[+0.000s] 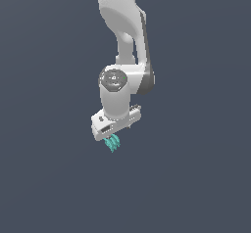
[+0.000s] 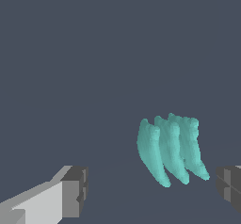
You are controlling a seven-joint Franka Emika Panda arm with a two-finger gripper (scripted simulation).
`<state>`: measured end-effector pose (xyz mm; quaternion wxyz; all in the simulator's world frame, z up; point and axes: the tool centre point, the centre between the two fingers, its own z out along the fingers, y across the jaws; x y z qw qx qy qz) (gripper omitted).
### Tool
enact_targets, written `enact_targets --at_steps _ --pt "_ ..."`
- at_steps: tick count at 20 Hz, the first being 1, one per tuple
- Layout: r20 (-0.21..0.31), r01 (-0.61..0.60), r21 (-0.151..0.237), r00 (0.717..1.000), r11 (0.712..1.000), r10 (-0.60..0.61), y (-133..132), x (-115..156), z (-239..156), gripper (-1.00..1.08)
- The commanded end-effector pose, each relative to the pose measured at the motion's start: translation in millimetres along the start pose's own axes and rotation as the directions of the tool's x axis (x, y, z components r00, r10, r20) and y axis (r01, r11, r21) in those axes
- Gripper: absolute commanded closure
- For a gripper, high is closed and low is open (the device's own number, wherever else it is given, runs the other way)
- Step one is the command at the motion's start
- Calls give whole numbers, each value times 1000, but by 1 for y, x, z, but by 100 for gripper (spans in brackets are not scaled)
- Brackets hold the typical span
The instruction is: Pick up the object and move it to a goal position.
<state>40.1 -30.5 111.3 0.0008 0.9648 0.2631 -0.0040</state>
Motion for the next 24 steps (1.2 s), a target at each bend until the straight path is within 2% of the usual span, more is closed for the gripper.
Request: enact_targets --at_steps 1,12,24 --pt "-2 52 0 999 999 -52 8 -1 5 -92" --pt "-7 183 -2 983 983 -183 30 -3 20 -92" --pt "-8 193 -2 981 981 -193 32 -4 35 -92"
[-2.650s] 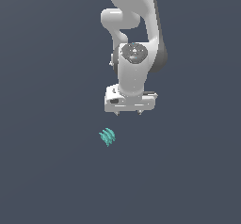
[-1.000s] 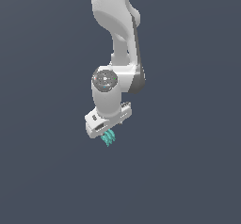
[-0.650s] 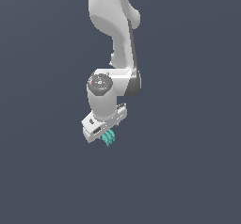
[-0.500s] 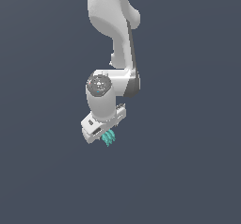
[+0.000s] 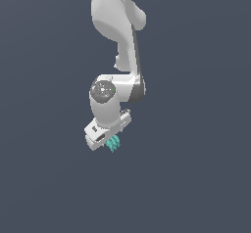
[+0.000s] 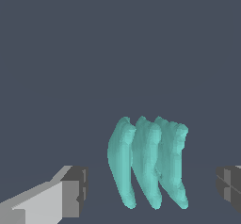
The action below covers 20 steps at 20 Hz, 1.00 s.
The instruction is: Pick up the object and move it to a goal position.
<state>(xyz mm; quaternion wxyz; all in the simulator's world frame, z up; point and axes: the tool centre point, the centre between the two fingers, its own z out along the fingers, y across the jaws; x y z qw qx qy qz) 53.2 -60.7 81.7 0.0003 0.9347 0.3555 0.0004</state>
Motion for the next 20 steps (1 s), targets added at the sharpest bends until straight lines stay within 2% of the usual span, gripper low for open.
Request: enact_targets --at_steps 1,7,12,13,20 --pt "1 1 1 1000 1000 -1 -1 0 10 -92" --pt "1 4 1 1000 1000 -4 -1 -1 39 -92" --pt "1 4 1 1000 1000 -4 0 0 42 -92" --pt "1 4 1 1000 1000 -4 0 0 42 108" --pt "1 4 1 1000 1000 -4 0 0 42 108"
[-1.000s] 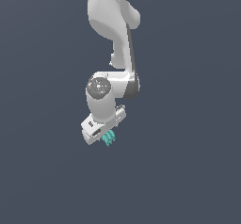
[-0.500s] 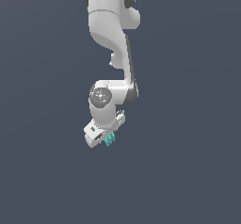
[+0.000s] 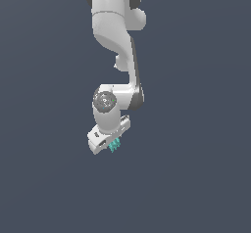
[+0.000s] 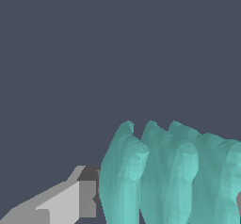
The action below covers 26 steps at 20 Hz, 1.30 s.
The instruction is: Pick up the object and move it to a goal position.
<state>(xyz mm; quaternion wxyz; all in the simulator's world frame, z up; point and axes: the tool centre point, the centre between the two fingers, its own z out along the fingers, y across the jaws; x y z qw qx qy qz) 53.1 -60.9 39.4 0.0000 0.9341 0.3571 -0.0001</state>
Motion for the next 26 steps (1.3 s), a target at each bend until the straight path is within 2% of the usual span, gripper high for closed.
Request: enact_targets --at_steps 1,8,14,20,26 --pt "0 0 0 1000 1000 0 0 0 0 108" --pt "0 0 0 1000 1000 0 -1 -3 -3 108" --pt "0 0 0 1000 1000 0 -5 -17 -16 108" --pt "0 0 0 1000 1000 0 -12 -42 -41 108" --pt "1 0 -1 1000 1000 0 -22 -79 -77 108"
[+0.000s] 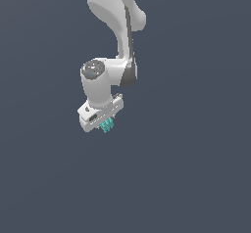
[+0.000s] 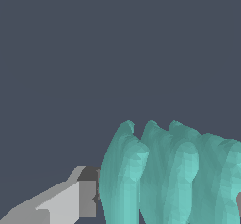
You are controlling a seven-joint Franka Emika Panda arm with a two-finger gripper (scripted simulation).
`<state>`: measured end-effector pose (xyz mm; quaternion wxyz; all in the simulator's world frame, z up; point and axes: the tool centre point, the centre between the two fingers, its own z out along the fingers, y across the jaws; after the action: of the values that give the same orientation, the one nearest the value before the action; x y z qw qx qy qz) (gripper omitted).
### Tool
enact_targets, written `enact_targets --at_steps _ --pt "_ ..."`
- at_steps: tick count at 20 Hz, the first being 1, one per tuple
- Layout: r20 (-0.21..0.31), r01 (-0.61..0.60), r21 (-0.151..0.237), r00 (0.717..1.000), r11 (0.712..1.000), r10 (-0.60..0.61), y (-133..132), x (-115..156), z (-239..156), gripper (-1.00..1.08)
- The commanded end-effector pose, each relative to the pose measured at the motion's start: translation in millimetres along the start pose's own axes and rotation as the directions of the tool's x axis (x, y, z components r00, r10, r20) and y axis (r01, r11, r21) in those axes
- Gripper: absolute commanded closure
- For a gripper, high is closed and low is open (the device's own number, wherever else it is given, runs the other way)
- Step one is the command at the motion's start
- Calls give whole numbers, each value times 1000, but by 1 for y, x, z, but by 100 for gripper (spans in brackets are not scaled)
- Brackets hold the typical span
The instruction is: Pick up the object and move it to a goal position.
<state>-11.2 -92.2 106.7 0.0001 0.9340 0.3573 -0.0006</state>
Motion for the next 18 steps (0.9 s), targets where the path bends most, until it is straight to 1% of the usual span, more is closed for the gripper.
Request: enact_targets --at_steps 1,10,18 --pt "0 0 -1 1000 1000 0 -4 -17 -16 108" --pt "-1 -1 -1 1000 1000 1 -18 -69 -70 108" --pt "-2 -1 0 1000 1000 1 -24 -96 -98 108"
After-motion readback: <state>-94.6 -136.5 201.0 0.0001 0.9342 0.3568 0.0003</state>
